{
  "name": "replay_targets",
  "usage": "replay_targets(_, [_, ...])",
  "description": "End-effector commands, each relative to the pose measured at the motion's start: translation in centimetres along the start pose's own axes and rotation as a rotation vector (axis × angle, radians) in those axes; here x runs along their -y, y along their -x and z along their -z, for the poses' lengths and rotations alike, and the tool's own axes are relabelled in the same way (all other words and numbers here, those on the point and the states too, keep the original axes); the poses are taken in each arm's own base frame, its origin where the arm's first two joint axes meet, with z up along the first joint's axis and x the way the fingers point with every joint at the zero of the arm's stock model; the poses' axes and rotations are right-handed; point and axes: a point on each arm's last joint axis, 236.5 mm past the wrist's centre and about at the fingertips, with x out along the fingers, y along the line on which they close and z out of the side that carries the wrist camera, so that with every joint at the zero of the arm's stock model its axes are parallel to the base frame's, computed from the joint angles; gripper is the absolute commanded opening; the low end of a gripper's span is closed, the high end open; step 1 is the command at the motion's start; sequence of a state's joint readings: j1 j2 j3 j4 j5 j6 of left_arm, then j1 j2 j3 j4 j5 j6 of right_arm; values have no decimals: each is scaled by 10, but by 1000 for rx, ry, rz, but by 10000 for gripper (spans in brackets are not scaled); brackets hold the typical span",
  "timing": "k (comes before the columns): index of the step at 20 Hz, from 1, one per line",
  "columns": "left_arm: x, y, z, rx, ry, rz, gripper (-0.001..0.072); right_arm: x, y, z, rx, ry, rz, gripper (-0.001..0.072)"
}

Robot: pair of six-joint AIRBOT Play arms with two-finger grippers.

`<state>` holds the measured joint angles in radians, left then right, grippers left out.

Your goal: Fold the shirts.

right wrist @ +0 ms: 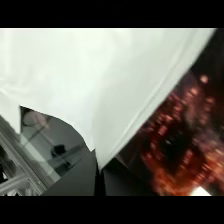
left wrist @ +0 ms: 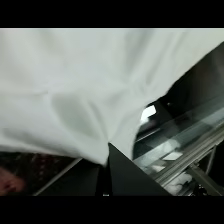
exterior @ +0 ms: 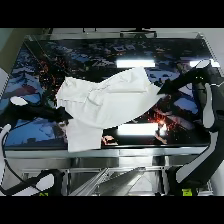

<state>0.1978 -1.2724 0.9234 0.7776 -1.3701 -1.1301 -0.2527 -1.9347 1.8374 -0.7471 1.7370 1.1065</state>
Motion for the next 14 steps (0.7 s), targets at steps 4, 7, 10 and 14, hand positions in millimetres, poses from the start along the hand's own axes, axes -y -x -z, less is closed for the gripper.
replay_targets(4, [269,240,-6,607,-721,501,20,-281,162,10,555,565,-209,20])
replay_targets(7, [364,350,69,951,-1080,506,21,-386,250,64,966,787,47,20])
replay_targets(10, [407,385,115,1108,-1239,465,21,-457,307,122,1328,904,356,20])
replay_targets(14, [387,403,89,1046,-1132,550,21,-468,325,151,1464,870,565,19])
